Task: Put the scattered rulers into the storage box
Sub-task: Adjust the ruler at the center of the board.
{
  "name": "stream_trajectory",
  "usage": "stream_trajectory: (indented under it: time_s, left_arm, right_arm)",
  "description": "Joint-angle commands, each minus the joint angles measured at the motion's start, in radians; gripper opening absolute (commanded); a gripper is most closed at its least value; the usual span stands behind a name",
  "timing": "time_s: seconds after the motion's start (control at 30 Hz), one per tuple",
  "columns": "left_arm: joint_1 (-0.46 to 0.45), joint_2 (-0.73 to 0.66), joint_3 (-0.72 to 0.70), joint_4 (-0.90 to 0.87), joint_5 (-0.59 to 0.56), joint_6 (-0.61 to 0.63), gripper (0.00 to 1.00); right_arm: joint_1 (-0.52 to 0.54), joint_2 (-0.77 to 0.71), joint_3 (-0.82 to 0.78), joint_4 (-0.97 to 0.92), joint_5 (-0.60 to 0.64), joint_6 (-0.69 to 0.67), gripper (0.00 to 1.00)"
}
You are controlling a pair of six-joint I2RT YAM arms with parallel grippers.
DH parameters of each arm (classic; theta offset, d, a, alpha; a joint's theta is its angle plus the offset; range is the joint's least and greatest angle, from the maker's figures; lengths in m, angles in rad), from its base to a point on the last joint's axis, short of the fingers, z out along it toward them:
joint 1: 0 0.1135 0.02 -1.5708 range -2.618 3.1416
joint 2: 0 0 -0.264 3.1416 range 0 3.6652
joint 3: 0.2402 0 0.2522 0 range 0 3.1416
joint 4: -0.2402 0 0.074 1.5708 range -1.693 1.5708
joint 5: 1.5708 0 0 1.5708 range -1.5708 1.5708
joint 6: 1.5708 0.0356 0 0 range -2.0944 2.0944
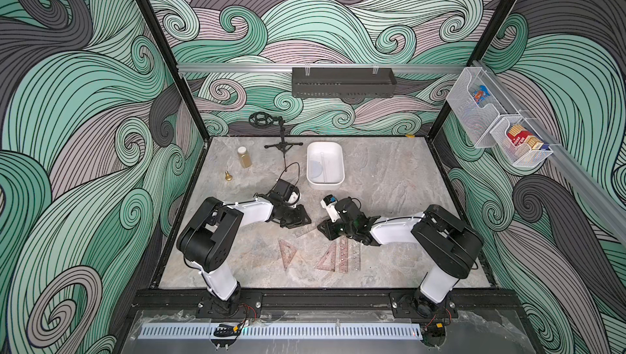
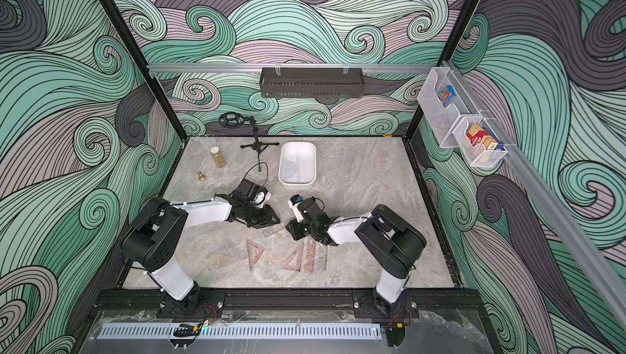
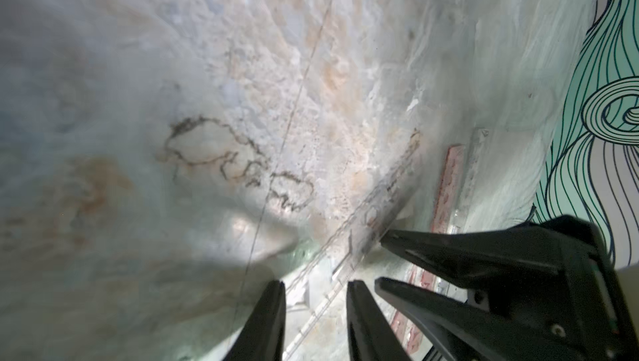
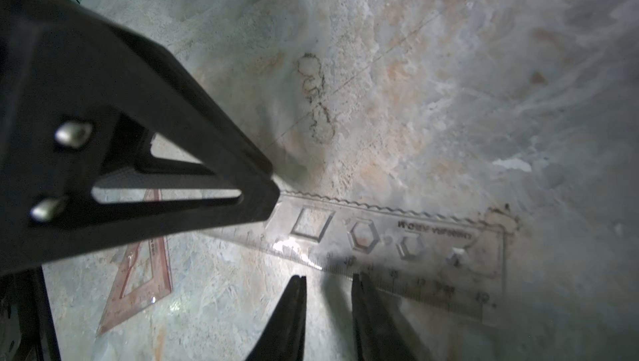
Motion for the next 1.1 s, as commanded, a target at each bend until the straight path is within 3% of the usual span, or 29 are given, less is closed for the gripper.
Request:
stream_trajectory:
  time_s: [0.0,0.43,0.8,0.93,1.07]
  left_arm:
    - [0.025,0.008,-0.058,-0.079,-0.067,0.014,0.35]
    - [0.04,-0.033,-0.161,-0.028,0.02,0.004,0.35]
    - [-0.008,-0.035,-0.179,0.032,0.104,-0.045,0.35]
    - [-0.025,-0.022,-0.167,0.058,0.14,-0.065,0.35]
    - [0.002,-0.088,-0.148,0.04,0.099,-0.067,0.37]
  right_arm:
    - [-0.015,0.062,0.045,-0.053,-0.006,-0.035,0.27]
    - [-0.041,0.167,0.217,-0.07,-0.115,-0.061,0.28]
    - [-0.104,0.046,0.103,0.21,-0.329,0.097,0.3]
    - [-0.112,0.067,0.105,0.21,-0.327,0.095,0.24]
    - [-0.112,0.094,0.108,0.196,-0.316,0.08,0.17]
